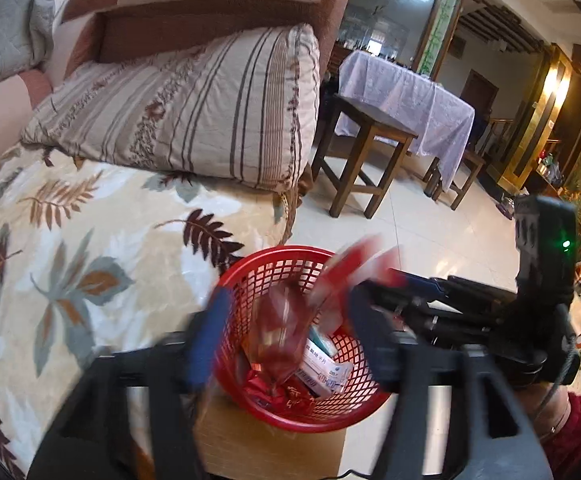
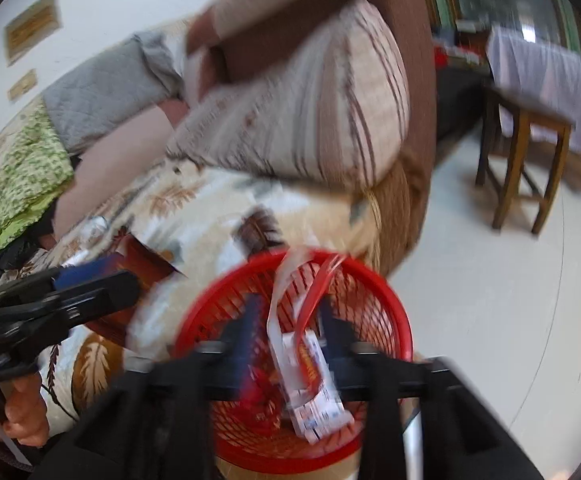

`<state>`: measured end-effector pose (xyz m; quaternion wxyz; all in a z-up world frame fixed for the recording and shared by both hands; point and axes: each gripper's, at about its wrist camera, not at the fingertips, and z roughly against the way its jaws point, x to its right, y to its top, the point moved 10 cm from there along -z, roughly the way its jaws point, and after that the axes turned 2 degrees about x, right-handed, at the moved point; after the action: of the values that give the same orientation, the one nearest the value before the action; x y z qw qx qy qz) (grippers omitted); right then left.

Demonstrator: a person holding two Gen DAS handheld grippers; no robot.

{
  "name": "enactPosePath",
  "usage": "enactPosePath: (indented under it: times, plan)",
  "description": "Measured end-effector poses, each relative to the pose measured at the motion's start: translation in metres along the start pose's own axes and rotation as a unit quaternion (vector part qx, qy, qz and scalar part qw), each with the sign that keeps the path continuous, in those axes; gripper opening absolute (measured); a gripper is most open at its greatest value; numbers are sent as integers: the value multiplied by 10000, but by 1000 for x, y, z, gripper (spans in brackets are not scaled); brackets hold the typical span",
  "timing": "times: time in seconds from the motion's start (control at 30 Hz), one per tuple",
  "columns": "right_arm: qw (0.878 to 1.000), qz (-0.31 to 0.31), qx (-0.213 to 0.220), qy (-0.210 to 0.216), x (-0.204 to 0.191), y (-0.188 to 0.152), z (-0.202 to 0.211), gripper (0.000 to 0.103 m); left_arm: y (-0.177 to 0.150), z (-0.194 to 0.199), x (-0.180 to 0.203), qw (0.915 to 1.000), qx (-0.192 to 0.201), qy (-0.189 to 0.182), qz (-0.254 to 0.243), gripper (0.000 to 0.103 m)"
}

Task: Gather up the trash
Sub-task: 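Carry the chip bag and red-white box to the red basket while opening both tools over it, then move both open tools back to the remaining trash on the bed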

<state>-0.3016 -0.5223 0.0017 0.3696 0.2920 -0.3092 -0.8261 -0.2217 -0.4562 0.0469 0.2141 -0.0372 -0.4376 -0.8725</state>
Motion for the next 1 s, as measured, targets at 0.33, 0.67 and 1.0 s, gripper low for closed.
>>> enactPosePath:
  times: [0.33, 0.67, 1.0]
  plan:
    - [9990, -165, 323, 242, -14, 3, 18, 49, -18, 44, -53, 9981, 188, 534, 244, 68]
    - [9933, 677, 24, 936, -127, -11, -8, 55, -59, 117, -161, 9849, 181, 1601, 638, 68]
    - [9804, 1243, -188, 1518, -214, -5, -35, 58, -56, 200, -367, 9480, 303, 2798, 1483, 68]
